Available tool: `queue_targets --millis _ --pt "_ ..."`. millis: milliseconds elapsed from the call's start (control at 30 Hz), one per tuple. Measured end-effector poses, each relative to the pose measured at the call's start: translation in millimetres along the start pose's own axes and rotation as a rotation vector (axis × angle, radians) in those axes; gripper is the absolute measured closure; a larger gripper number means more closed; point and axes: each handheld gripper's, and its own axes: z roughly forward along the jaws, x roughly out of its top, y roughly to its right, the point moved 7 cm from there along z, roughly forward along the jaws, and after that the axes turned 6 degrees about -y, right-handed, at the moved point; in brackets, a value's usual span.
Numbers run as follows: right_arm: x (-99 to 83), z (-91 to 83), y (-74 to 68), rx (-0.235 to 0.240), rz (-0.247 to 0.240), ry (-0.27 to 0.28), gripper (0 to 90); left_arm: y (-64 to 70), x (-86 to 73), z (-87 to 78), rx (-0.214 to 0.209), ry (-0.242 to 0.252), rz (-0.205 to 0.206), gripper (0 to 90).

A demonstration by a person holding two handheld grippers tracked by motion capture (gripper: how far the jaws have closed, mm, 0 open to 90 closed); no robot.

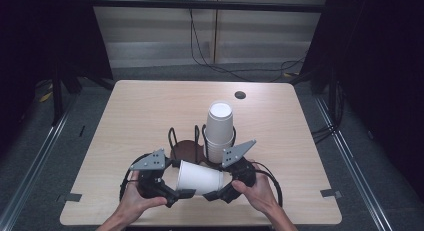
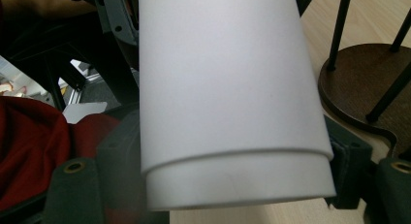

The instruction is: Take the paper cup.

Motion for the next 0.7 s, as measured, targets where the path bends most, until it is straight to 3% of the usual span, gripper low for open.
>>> queue_targets --millis 200,300,500,700 --pt "0.3 0.1 0.1 0.0 0.001 0.001 24.7 -0.2 1.8 1.6 -0.014 0.008 0.009 2.7" --pt "-0.4 3.0 -0.1 -0.002 -0.008 -0.02 24.8 1.8 2.8 1.5 -0.003 -0.05 0.035 4.0" --pt "-0.6 3.3 -0.3 0.017 0.0 -0.003 24.9 -0.2 5.1 -5.2 -0.054 -0.04 0.015 9.1" --pt "-1.8 5.8 -0.4 0.025 0.0 -0.01 23.9 4.5 6.8 -8.2 -0.049 -0.066 0.03 11.6"
